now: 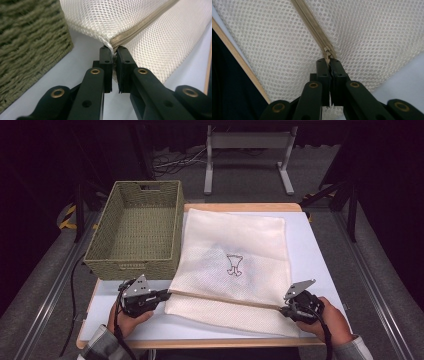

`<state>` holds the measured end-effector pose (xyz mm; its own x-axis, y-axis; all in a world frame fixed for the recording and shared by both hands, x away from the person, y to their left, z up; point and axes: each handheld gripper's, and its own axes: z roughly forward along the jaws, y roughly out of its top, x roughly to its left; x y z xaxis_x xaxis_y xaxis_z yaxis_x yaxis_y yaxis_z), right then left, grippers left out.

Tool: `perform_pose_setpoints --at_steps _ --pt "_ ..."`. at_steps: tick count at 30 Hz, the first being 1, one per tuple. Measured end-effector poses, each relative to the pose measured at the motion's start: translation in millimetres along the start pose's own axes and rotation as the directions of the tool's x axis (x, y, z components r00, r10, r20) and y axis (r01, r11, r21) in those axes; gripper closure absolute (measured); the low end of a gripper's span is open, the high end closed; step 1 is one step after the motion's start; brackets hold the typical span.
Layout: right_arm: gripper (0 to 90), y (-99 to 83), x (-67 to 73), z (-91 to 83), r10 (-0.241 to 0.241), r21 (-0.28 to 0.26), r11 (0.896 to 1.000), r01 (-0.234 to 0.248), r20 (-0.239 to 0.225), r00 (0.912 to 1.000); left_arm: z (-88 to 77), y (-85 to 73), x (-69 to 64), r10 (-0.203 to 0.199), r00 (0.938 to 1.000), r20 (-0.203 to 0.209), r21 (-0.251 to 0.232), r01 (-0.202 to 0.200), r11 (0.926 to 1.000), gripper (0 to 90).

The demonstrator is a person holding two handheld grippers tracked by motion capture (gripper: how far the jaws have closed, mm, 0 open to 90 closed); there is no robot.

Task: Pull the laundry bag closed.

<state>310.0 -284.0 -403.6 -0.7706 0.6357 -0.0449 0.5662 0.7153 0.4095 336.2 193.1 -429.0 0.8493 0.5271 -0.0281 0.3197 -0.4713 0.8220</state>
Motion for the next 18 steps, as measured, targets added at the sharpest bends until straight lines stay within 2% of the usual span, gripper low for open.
perform_pose_setpoints --at_steps 1,3,6,9,12,13,14,15,16,17,18 --pt "87.4 0.5 -0.5 -1.1 -0.001 0.001 1.000 0.001 0.003 1.0000 -0.8 0.5 -1.2 0.004 1.0000 0.000 -0.005 -0.004 1.0000 84.9" --pt "87.5 0.2 -2.3 -1.7 0.005 0.004 1.000 -0.005 0.007 1.0000 -0.2 2.2 -3.9 0.022 0.9997 -0.010 0.017 -0.022 0.9996 85.7" --pt "87.6 -2.6 -5.3 0.0 0.031 -0.004 1.000 -0.031 -0.001 0.9995 -0.9 2.1 -2.8 0.024 0.9997 -0.006 0.026 -0.024 0.9994 86.1" --pt "87.6 -3.2 -4.7 -0.8 0.030 -0.012 0.999 -0.030 0.003 0.9996 -0.8 1.7 -1.8 0.014 0.9999 0.002 0.024 -0.014 0.9996 86.2" --pt "87.6 -3.5 -4.4 -1.8 0.028 -0.016 0.999 -0.028 0.004 0.9996 -1.8 1.7 -0.8 0.009 0.9999 -0.008 0.029 -0.009 0.9995 86.3" --pt "87.6 -3.4 -3.9 -2.4 0.028 -0.002 1.000 -0.028 0.023 0.9994 -6.3 0.2 4.4 -0.002 0.9996 -0.027 0.022 0.002 0.9998 86.6" --pt "87.6 -7.9 -7.7 -2.1 0.021 0.037 0.999 -0.024 0.090 0.9957 -9.7 -1.9 8.4 -0.024 0.9994 -0.025 0.008 0.025 0.9997 86.6" --pt "87.6 -13.7 -13.7 -3.5 0.072 -0.024 0.997 -0.072 0.004 0.9974 -10.5 -3.3 8.7 -0.023 0.9996 -0.016 0.011 0.023 0.9997 86.6" --pt "87.6 -16.2 -13.1 -4.0 0.065 -0.030 0.997 -0.065 -0.012 0.9978 -8.6 -3.5 7.1 -0.005 0.9999 -0.009 0.029 0.005 0.9996 86.5" --pt "87.6 -15.9 -10.1 -3.8 0.046 -0.012 0.999 -0.046 0.010 0.9989 -5.6 -3.8 4.0 0.019 0.9995 -0.026 0.050 -0.018 0.9986 86.4" --pt "87.5 -14.1 -6.4 -3.8 0.029 0.002 1.000 -0.029 0.040 0.9988 -4.9 -4.0 4.7 0.015 0.9996 -0.024 0.048 -0.014 0.9987 86.4"
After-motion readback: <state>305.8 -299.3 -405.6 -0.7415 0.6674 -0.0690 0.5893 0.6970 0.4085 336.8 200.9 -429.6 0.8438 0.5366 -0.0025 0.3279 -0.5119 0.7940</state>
